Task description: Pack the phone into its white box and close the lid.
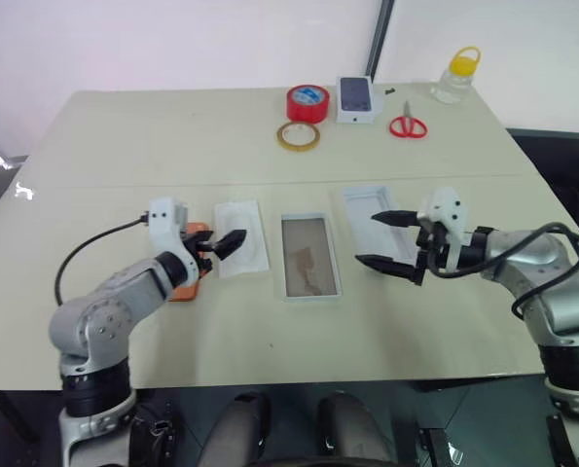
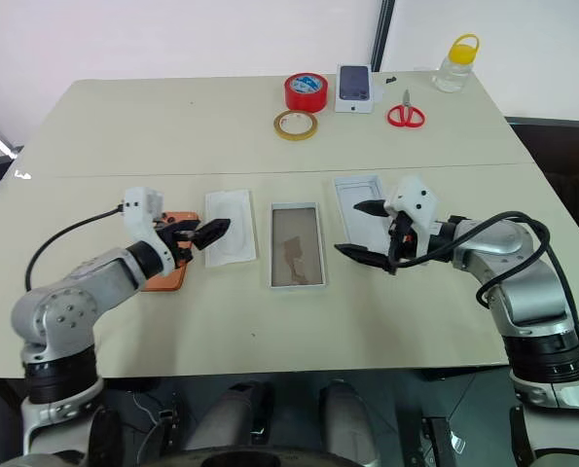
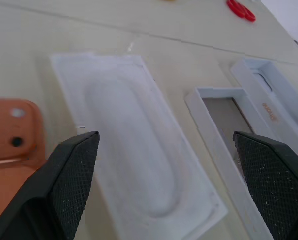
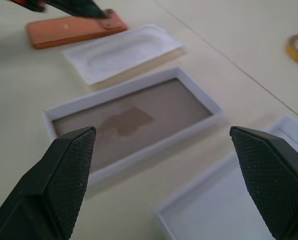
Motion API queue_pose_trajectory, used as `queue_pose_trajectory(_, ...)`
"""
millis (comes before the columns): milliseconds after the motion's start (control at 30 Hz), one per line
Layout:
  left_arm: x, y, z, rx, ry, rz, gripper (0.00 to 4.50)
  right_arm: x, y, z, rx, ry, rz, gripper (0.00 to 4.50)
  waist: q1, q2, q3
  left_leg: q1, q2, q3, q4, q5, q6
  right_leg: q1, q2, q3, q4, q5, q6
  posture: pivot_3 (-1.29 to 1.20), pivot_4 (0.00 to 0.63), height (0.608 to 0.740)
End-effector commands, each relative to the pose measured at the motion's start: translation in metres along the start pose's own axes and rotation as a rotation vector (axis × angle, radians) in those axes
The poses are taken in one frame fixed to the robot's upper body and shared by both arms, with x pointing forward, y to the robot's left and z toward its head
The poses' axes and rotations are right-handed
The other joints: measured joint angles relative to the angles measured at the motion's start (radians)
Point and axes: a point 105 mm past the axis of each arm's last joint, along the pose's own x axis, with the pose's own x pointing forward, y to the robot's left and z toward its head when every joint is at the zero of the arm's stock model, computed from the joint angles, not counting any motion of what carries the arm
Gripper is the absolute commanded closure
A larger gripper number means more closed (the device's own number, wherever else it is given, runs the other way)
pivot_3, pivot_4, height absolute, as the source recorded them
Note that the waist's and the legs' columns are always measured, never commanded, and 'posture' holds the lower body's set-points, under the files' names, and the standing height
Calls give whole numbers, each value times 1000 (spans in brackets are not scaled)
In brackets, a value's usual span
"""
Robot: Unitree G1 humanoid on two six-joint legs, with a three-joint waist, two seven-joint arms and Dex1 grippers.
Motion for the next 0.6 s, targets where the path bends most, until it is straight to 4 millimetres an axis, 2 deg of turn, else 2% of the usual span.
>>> queue_pose_trajectory(33, -3, 7, 8, -74, -10, 47, 0, -1, 10, 9, -32, -15, 19, 29, -2, 0, 0, 0, 0, 0, 0, 0, 0, 0, 0, 0, 0, 0, 0, 0, 150, 740)
queue_pose_trajectory(167, -5, 13, 4, -74, 28, 114, 0, -1, 20, 3, -25, 6, 54, 29, 0, 0, 0, 0, 0, 0, 0, 0, 0, 0, 0, 0, 0, 0, 0, 0, 150, 740)
queue_pose_trajectory(333, -6, 13, 8, -101, 22, 120, 0, 1, 21, -1, -25, 16, 57, 29, 2, -1, 0, 0, 0, 0, 0, 0, 0, 0, 0, 0, 0, 0, 0, 0, 150, 740)
queue_pose_trajectory(600, 1, 17, -8, -100, 168, 180, 0, 0, 26, 0, -27, 13, 60, 29, 0, -1, 0, 0, 0, 0, 0, 0, 0, 0, 0, 0, 0, 0, 0, 0, 150, 740)
